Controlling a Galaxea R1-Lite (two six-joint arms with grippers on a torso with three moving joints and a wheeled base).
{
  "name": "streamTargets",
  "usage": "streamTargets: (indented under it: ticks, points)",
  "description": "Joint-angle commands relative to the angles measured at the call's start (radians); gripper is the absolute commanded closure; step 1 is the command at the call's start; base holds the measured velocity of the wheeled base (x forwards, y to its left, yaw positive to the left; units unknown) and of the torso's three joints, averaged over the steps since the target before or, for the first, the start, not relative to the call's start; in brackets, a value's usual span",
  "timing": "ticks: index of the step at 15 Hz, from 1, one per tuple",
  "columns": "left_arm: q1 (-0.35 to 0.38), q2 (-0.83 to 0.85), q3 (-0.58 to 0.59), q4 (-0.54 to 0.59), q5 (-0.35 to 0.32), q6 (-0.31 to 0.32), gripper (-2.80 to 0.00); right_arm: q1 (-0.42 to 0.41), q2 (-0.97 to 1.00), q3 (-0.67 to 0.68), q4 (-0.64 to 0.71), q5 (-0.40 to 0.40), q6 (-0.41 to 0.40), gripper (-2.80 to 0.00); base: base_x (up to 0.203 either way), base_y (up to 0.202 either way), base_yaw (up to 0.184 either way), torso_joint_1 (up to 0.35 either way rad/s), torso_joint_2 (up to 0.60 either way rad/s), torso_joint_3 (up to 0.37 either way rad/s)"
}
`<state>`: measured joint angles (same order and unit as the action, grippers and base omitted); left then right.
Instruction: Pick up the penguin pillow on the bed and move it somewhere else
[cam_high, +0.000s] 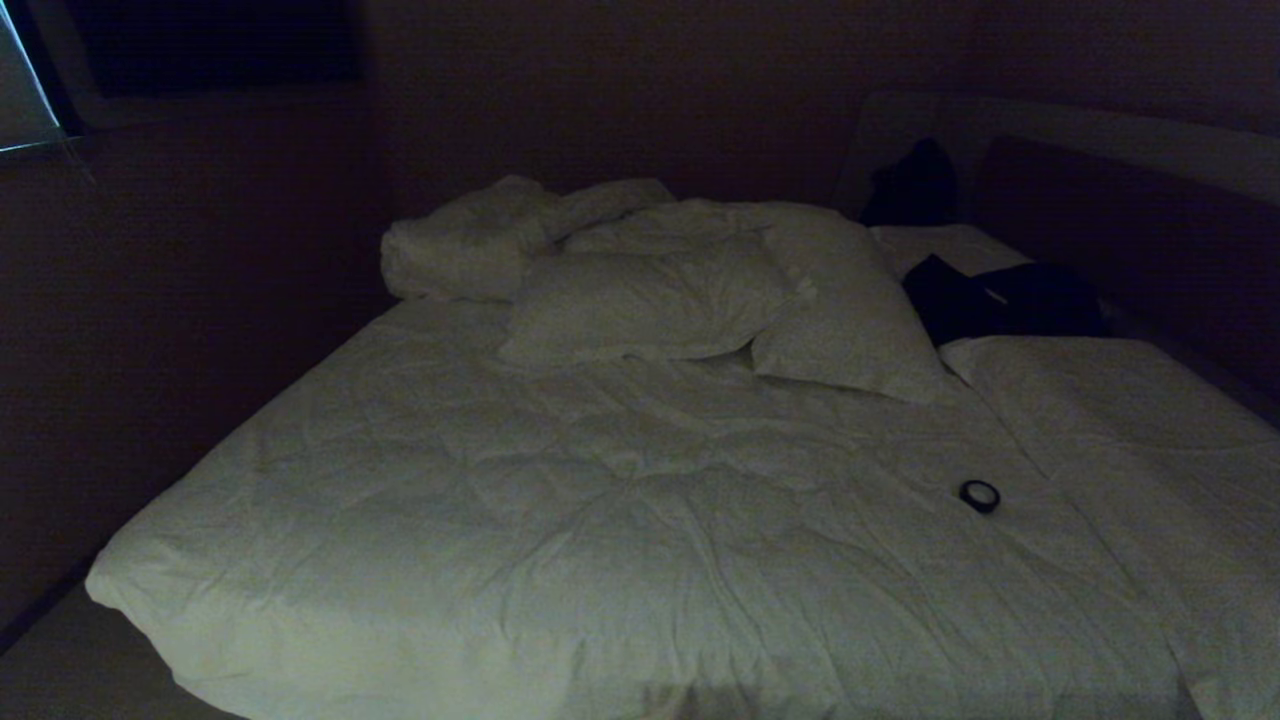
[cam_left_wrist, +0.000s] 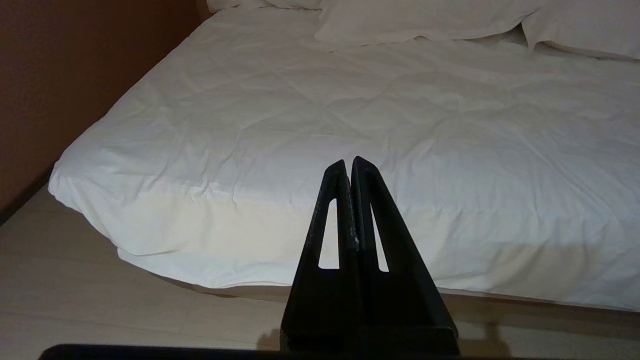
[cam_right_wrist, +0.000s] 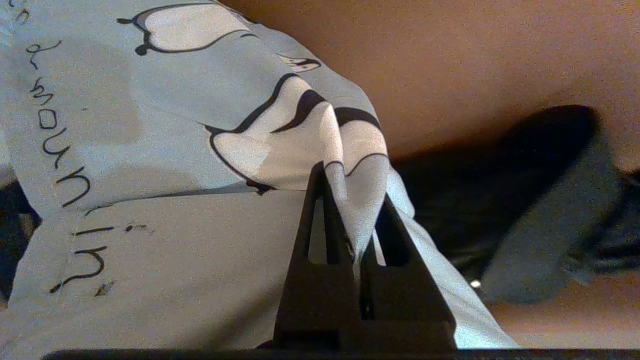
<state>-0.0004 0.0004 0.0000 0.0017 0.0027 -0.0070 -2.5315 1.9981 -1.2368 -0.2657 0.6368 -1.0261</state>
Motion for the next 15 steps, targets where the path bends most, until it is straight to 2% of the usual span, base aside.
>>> streamTargets:
  ticks: [1,5,9,12,15]
  points:
    - [0.0,0.0,0.002,0.0,0.0,-0.001,0.0,0.004,0.114,-0.016,-0.082,0.002,-0.045,0.0,0.0,0.0,0.0,0.0,0.0,0.0]
    - [-0.001,0.0,0.002,0.0,0.0,0.0,0.0,0.016,0.236,-0.017,-0.21,0.003,-0.086,0.0,0.0,0.0,0.0,0.0,0.0,0.0]
    - [0.0,0.0,0.002,0.0,0.0,-0.001,0.0,0.019,0.257,0.01,-0.216,0.008,-0.143,0.0,0.0,0.0,0.0,0.0,0.0,0.0]
    - [0.0,0.0,0.002,0.0,0.0,-0.001,0.0,0.017,0.26,0.086,-0.218,0.03,-0.239,0.0,0.0,0.0,0.0,0.0,0.0,0.0]
    - [0.0,0.0,0.002,0.0,0.0,0.001,0.0,0.012,0.264,0.197,-0.215,0.054,-0.39,0.0,0.0,0.0,0.0,0.0,0.0,0.0]
